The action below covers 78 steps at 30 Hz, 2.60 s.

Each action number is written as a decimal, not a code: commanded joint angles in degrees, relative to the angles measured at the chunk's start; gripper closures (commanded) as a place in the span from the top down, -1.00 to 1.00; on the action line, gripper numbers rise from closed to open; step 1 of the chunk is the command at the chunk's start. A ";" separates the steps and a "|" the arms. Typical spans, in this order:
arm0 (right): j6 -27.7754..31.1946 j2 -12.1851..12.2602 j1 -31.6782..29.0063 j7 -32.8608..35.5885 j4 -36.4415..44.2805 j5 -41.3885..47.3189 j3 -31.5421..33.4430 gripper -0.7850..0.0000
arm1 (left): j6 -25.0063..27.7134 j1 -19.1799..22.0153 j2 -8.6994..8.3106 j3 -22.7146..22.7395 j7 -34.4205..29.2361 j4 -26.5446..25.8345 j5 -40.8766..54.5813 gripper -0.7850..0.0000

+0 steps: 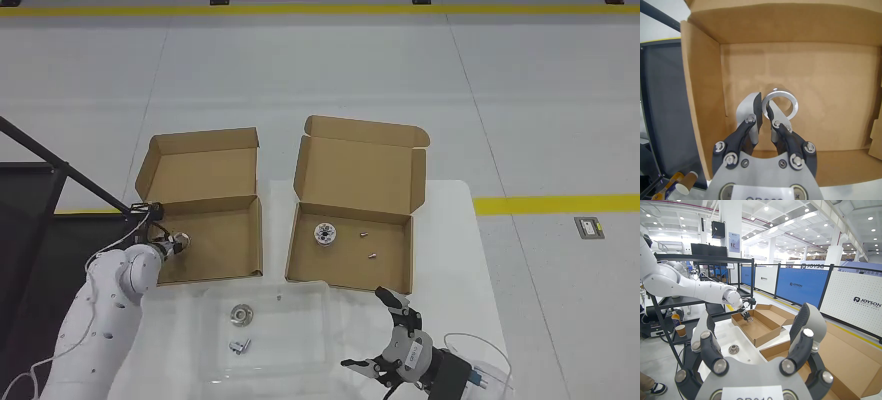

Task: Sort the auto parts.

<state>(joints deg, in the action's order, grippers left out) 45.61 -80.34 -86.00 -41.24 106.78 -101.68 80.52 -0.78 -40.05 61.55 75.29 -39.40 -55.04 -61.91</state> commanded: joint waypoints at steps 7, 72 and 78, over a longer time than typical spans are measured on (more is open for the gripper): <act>0.00 0.00 0.00 0.00 0.00 0.00 0.00 1.00 | 0.77 3.53 1.01 -2.48 1.96 4.88 -0.03 1.00; 0.00 0.00 0.00 0.00 0.00 0.00 0.00 1.00 | 33.69 -28.78 -5.93 -2.99 -24.05 -49.49 -5.37 0.68; 0.00 0.00 0.00 0.00 0.00 0.00 0.00 1.00 | 32.51 -25.25 -5.32 -6.38 -22.48 -44.99 -6.86 0.62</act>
<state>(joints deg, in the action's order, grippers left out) 45.61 -80.34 -86.00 -41.24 106.78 -101.68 80.52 31.87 -65.82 56.13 69.43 -62.25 -100.80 -68.65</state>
